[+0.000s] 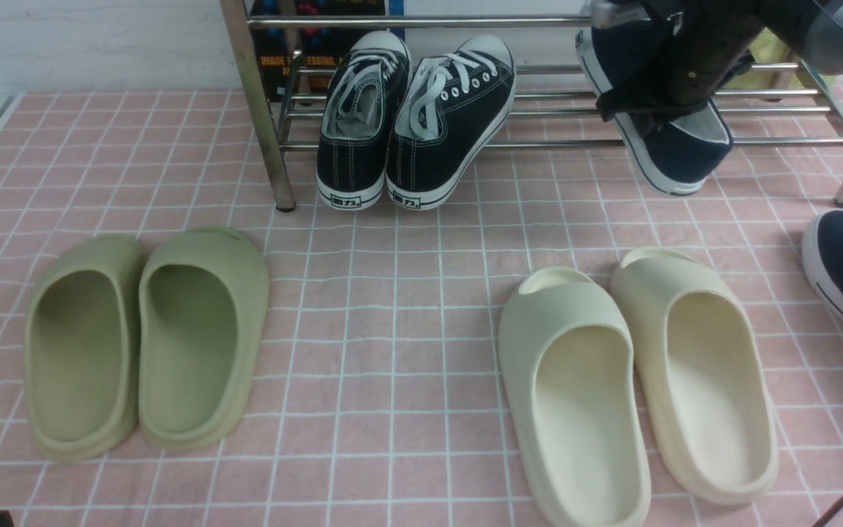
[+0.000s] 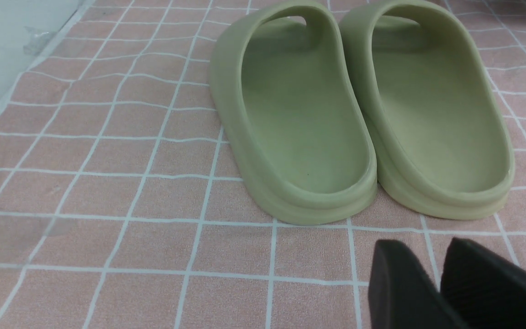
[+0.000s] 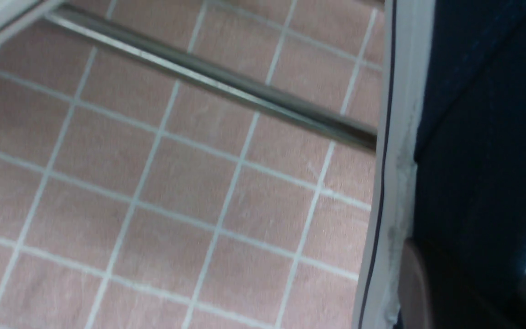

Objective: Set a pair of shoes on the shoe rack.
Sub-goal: Use the right arm to put a shoe into the shoe rack, then use the right arm to grab the shoe closest to it

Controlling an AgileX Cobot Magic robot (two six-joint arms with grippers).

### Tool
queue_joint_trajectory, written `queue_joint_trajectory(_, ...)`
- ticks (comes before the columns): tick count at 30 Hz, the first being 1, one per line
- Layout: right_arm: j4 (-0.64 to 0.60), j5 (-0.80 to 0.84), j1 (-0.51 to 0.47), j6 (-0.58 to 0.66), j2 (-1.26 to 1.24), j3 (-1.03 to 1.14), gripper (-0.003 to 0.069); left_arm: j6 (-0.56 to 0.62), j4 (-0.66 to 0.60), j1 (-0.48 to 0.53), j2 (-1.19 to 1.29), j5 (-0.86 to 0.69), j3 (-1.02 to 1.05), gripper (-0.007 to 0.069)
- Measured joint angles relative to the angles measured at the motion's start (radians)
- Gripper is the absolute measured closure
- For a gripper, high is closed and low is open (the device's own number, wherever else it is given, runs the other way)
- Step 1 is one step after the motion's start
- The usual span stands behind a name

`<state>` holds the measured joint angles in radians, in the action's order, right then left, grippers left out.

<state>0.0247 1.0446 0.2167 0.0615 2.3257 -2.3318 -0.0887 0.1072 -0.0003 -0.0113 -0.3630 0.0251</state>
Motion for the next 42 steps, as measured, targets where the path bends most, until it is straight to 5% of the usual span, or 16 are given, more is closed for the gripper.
queue_joint_trajectory(13, 0.008, -0.164, 0.000, -0.021, 0.022, -0.001, 0.0605, 0.000, 0.000, 0.000, 0.000, 0.000, 0.000, 0.0423)
queue_joint_trajectory(16, 0.014, -0.175, 0.000, -0.021, 0.022, -0.002, 0.0536, 0.000, 0.000, 0.000, 0.000, 0.000, 0.000, 0.0419)
queue_joint_trajectory(23, 0.034, -0.001, 0.000, -0.021, -0.037, -0.010, 0.0248, 0.000, 0.000, 0.000, 0.000, 0.000, 0.000, 0.0409)
queue_joint_trajectory(28, 0.045, 0.182, -0.004, 0.008, -0.113, -0.001, 0.0174, 0.000, 0.000, 0.000, 0.000, 0.000, 0.000, 0.0405)
queue_joint_trajectory(35, 0.039, 0.196, -0.063, 0.006, -0.437, 0.333, 0.0177, 0.000, 0.004, 0.000, 0.000, 0.000, 0.000, 0.0403)
queue_joint_trajectory(42, 0.010, 0.148, -0.289, -0.044, -0.767, 0.895, 0.0219, 0.000, 0.011, 0.000, 0.000, 0.000, 0.000, 0.0401)
